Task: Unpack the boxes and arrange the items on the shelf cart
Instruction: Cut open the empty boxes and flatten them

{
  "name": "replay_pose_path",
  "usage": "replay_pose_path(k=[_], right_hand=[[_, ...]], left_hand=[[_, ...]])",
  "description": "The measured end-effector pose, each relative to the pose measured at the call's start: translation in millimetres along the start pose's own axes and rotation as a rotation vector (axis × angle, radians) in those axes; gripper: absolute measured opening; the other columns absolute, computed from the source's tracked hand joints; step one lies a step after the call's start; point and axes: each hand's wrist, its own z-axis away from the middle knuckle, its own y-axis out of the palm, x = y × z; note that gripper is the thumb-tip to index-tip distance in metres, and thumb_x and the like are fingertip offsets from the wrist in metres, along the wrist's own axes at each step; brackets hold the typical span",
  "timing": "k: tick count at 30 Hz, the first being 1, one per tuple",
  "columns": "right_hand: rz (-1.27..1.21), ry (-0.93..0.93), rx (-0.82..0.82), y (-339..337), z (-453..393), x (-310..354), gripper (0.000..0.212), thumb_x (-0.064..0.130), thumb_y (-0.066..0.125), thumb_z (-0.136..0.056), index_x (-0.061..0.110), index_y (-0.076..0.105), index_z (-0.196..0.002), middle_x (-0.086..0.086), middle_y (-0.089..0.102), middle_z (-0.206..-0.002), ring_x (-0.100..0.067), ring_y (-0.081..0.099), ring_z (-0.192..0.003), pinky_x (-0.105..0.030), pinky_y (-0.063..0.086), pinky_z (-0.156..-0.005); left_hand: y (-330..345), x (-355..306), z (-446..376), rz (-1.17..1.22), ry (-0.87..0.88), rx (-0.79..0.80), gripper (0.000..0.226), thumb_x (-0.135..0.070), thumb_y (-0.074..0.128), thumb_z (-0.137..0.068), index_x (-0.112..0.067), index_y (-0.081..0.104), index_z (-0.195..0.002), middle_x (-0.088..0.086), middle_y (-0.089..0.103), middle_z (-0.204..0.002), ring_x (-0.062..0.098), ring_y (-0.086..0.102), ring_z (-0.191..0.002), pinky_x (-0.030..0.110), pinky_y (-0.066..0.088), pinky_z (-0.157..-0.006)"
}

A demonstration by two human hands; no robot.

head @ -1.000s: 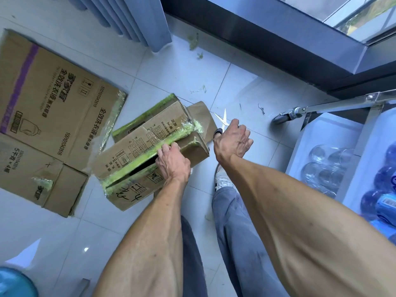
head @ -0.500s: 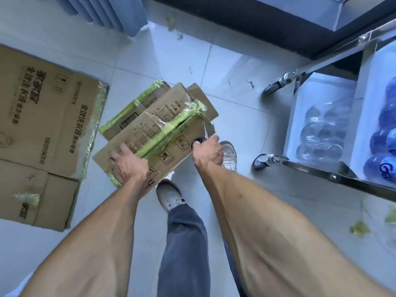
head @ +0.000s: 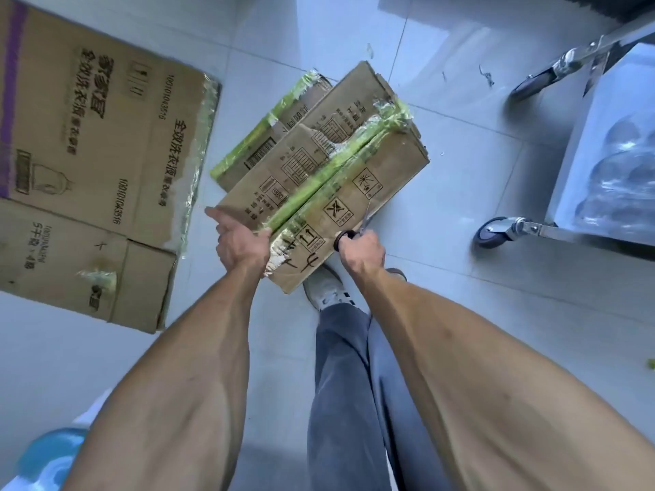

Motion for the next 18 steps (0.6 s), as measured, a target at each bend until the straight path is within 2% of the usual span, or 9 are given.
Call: replay_pose_path(k=[3,6,8,11,15,17,18], right_hand=[[-0.022,-0.028,-0.05,-11,0,3,0.042,0.038,0.049,-0.094,0.011,0.053,-0.126,-0.018,0.063,-0.12,-0.034,0.06,-0.108,-0.028,0.042,-0.078],[-0.021,-0.091,-0.102,-29,-2,-1,0.04,0.039,0.052,-0.093,0.013,0.053,-0.124,-0.017,0.064,-0.116,-0.032,0.061,-0.105,-0.03,0.045,-0.081],[0.031,-0.139,-0.112,-41,-2,-9,0.039,0.038,0.053,-0.093,0.015,0.052,-0.125,-0.015,0.064,-0.115,-0.031,0.061,-0.106,-0.03,0.045,-0.084],[0.083,-0.178,-0.135,-51,2,-24,0.038,0.034,0.055,-0.092,0.015,0.051,-0.125,-0.015,0.063,-0.117,-0.032,0.06,-0.108,-0.033,0.046,-0.086],[0.083,-0.128,-0.258,-57,-2,-44,0.043,0.029,0.052,-0.092,0.012,0.045,-0.131,-0.016,0.056,-0.124,-0.032,0.053,-0.115,-0.039,0.044,-0.094],[0.099,-0.139,-0.331,-61,-5,-53,0.045,0.028,0.052,-0.092,0.012,0.042,-0.133,-0.016,0.053,-0.126,-0.033,0.05,-0.118,-0.042,0.043,-0.097],[0.099,-0.143,-0.355,-62,-6,-58,0.046,0.029,0.052,-0.092,0.012,0.041,-0.134,-0.016,0.053,-0.126,-0.033,0.049,-0.119,-0.042,0.042,-0.097]], left_hand=[[17,-18,22,0.073,-0.007,-0.019,0.113,-0.044,0.067,-0.09,0.0,-0.018,-0.152,0.025,0.06,-0.126,0.041,0.056,-0.118,0.04,0.046,-0.093],[33,-41,36,0.172,-0.034,-0.016,0.117,-0.045,0.071,-0.086,0.0,-0.015,-0.152,0.028,0.056,-0.13,0.041,0.049,-0.126,0.042,0.041,-0.101],[38,-50,44,0.191,-0.033,-0.045,0.118,-0.046,0.076,-0.081,0.002,-0.005,-0.152,0.027,0.058,-0.127,0.04,0.05,-0.125,0.041,0.04,-0.101],[49,-62,60,0.284,-0.029,-0.072,0.105,-0.048,0.08,-0.076,0.002,0.017,-0.143,0.025,0.06,-0.124,0.04,0.055,-0.118,0.04,0.042,-0.096],[76,-81,92,0.441,-0.145,-0.032,0.097,-0.052,0.086,-0.067,-0.005,0.029,-0.129,0.025,0.059,-0.123,0.039,0.06,-0.113,0.038,0.048,-0.091],[90,-86,103,0.497,-0.226,-0.005,0.088,-0.052,0.082,-0.071,-0.005,0.033,-0.126,0.024,0.06,-0.122,0.039,0.062,-0.108,0.037,0.049,-0.088],[96,-87,106,0.543,-0.271,0.016,0.078,-0.053,0.074,-0.079,-0.003,0.036,-0.125,0.023,0.06,-0.122,0.04,0.064,-0.106,0.037,0.051,-0.09]])
